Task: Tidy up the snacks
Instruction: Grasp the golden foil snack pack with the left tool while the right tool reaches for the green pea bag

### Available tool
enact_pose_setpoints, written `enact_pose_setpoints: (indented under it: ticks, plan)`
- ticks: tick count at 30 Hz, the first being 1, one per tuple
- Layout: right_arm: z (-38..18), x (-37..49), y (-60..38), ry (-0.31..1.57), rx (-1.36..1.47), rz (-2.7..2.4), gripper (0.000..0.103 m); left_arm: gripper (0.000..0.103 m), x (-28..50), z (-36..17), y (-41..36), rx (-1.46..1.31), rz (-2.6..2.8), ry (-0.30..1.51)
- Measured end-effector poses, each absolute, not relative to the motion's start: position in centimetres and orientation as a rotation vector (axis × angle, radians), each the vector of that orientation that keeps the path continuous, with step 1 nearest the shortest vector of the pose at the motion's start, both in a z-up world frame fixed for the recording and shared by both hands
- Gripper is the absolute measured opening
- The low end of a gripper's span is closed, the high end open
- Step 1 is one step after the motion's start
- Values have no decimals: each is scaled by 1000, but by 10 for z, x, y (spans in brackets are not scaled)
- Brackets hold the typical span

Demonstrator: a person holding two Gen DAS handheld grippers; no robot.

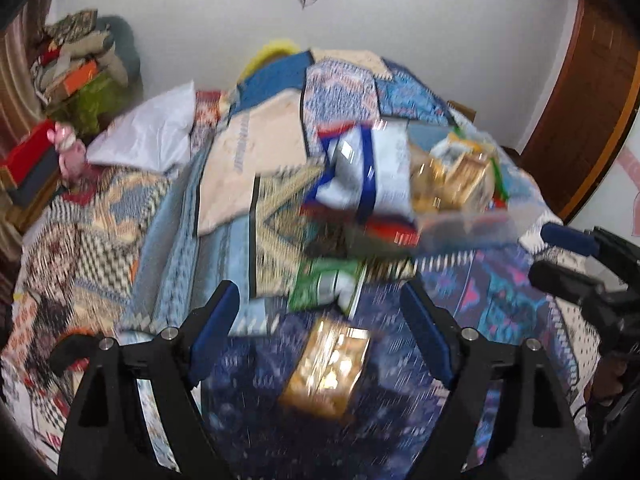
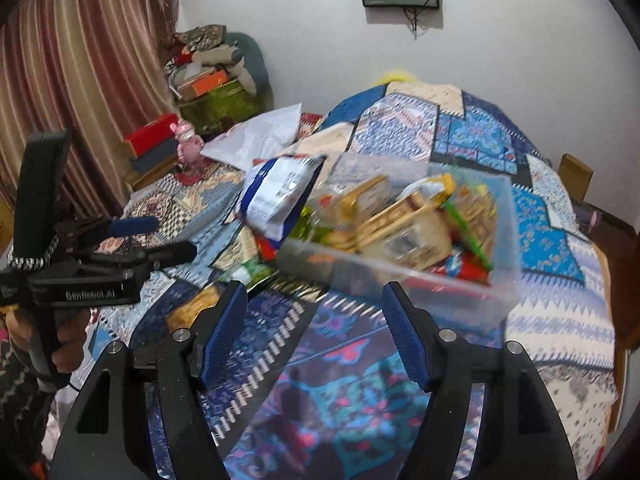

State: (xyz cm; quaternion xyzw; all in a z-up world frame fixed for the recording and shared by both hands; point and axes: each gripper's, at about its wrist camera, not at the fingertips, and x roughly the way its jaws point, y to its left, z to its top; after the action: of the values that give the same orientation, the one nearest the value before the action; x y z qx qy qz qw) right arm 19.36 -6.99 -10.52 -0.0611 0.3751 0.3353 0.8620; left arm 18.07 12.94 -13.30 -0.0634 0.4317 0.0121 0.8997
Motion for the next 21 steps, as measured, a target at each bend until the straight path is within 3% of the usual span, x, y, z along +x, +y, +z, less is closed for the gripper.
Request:
enact_pose_setpoints:
  ticks: [7,9,13,21]
  plan:
    - [-128,189,-49,847,-139,713,67,82,173,-181,126,-173,-25,978]
    - [-135,189,-43,865,-156,709,67,77,171,-191,123,-167,-42,986]
    - [-145,190,-31,882,-174,705,67,53,169,-205,117,-136,-52,1001]
    - [-156,191,-7,915,-227,726,66,48,153,-191,151,-205,3,917]
